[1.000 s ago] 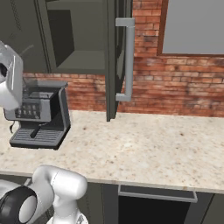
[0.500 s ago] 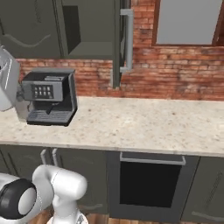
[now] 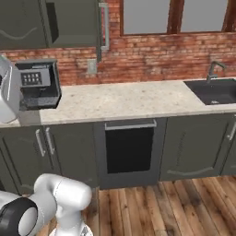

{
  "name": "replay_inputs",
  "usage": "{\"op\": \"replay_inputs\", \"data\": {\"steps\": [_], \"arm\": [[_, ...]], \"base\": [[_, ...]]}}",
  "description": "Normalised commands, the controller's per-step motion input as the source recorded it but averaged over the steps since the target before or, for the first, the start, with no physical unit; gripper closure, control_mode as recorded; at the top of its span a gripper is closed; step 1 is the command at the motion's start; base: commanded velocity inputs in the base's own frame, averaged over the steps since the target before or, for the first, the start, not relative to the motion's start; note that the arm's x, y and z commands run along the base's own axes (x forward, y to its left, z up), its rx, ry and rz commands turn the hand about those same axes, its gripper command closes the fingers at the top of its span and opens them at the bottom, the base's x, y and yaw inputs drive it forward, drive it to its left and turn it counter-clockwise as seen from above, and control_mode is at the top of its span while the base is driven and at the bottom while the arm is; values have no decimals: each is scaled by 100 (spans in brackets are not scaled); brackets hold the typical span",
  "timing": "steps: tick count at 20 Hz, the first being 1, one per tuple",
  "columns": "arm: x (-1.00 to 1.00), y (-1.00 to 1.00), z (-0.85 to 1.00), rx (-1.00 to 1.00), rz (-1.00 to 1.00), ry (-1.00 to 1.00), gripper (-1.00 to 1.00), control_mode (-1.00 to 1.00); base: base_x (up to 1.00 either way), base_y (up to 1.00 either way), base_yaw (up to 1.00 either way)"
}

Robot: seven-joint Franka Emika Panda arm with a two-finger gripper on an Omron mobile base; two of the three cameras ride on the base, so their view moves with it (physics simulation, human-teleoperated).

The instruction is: There is a bowl on the dining counter. Grab a lemon wedge from the fridge and place it in the bowl. Then get the liquor bottle and glass cup from the cabinet and place them next to the bowl.

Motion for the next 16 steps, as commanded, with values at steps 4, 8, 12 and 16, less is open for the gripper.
{"op": "replay_inputs", "data": {"steps": [4,8,12,16], "arm": [[0,0,0,0,0,0,100,100],[0,0,0,0,0,0,100,100],[0,0,0,0,0,0,100,100],[0,0,0,0,0,0,100,100]], "base": [[-67,-27,-73],[-48,-33,-77],[-46,-39,-76],[-51,-48,-72]]}}
